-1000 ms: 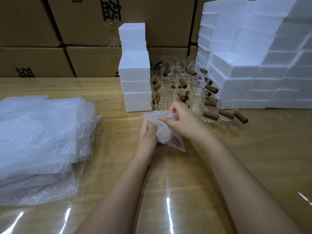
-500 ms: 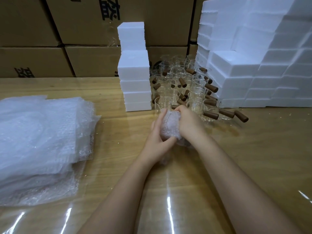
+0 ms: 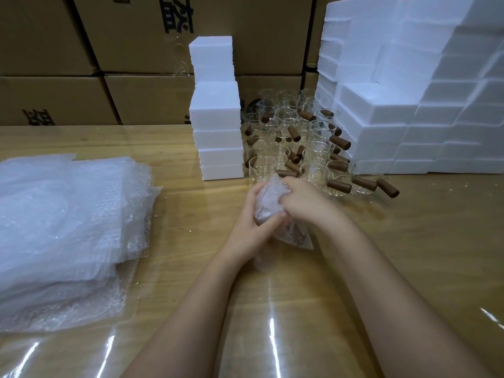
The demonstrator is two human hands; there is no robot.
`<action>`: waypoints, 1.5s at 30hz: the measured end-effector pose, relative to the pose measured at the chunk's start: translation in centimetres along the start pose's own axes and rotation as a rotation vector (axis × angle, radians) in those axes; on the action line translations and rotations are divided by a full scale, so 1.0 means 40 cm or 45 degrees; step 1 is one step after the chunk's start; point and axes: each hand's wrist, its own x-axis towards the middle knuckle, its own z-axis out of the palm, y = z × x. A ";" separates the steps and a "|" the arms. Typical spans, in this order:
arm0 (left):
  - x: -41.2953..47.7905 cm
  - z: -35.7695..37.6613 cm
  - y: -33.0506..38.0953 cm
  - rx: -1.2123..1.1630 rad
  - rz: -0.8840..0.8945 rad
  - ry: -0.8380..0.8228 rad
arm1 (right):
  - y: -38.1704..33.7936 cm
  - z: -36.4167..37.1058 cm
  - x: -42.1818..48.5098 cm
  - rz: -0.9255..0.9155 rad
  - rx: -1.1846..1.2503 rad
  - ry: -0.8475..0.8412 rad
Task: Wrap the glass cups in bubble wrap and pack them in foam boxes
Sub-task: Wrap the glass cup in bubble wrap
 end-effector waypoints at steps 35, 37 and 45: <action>0.033 -0.035 -0.047 -0.264 -0.063 0.637 | 0.023 0.042 0.012 -0.289 0.169 -0.075; 0.033 -0.036 -0.046 -0.255 -0.056 0.672 | 0.024 0.060 0.013 -0.232 0.040 -0.054; 0.025 -0.002 -0.030 0.082 0.068 0.622 | 0.016 0.092 0.025 -0.193 -0.291 0.412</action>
